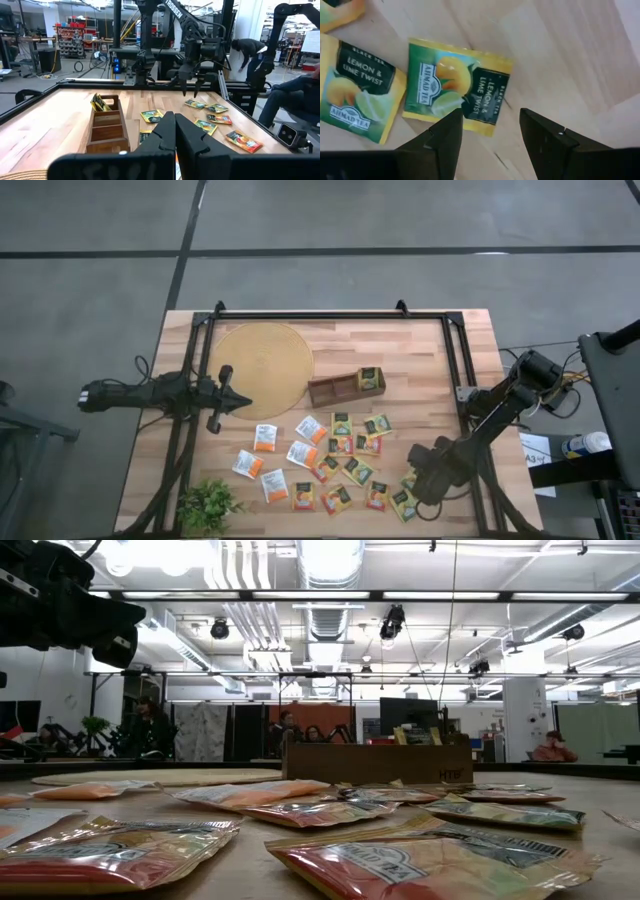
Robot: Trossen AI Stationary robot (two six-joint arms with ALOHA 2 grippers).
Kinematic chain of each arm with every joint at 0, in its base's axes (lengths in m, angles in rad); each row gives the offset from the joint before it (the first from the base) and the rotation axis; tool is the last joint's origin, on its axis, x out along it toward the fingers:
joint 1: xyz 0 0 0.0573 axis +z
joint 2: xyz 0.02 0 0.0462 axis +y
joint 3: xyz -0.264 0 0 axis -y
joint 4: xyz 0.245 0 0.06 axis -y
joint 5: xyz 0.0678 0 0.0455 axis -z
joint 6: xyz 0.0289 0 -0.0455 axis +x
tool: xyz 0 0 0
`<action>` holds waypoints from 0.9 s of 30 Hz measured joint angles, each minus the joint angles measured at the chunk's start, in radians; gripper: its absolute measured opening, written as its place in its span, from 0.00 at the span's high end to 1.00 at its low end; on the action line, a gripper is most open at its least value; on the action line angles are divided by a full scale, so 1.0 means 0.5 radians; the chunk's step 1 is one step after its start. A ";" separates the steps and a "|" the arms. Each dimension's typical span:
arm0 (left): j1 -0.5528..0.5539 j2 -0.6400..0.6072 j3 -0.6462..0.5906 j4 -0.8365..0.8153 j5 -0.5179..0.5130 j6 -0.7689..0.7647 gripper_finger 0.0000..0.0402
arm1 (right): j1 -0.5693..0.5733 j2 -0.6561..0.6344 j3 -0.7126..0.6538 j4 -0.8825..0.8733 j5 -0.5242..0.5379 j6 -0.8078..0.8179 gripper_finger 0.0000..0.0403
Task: Pick & Place Tea
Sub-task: Put the yellow tea bag into the right section of the wooden organizer
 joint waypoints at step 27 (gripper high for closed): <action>0.001 0.000 0.000 -0.001 0.000 0.000 1.00 | -0.114 -0.037 -0.255 0.337 -0.045 -0.234 0.52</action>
